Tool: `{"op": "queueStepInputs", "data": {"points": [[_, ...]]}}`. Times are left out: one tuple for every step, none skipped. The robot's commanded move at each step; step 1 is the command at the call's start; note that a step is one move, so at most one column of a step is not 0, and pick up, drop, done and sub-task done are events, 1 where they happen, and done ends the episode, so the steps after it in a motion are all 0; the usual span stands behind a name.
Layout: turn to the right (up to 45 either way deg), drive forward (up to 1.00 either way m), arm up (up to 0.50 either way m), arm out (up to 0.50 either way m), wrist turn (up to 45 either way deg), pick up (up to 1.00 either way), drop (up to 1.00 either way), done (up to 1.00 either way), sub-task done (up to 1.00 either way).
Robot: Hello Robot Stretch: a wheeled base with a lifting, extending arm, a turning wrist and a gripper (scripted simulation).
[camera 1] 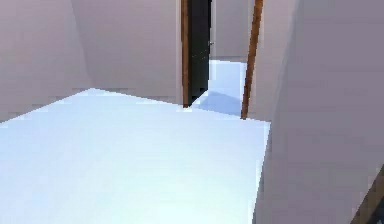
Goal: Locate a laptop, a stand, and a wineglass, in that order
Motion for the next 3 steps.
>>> {"op": "queueStepInputs", "data": {"points": [[0.0,0.9,0.0,0.0,0.0,0.0,0.0,0.0,0.0],[27.0,0.0,0.0,0.0,0.0,0.0,0.0,0.0,0.0],[0.0,0.05,0.0,0.0,0.0,0.0,0.0,0.0,0.0]]}}
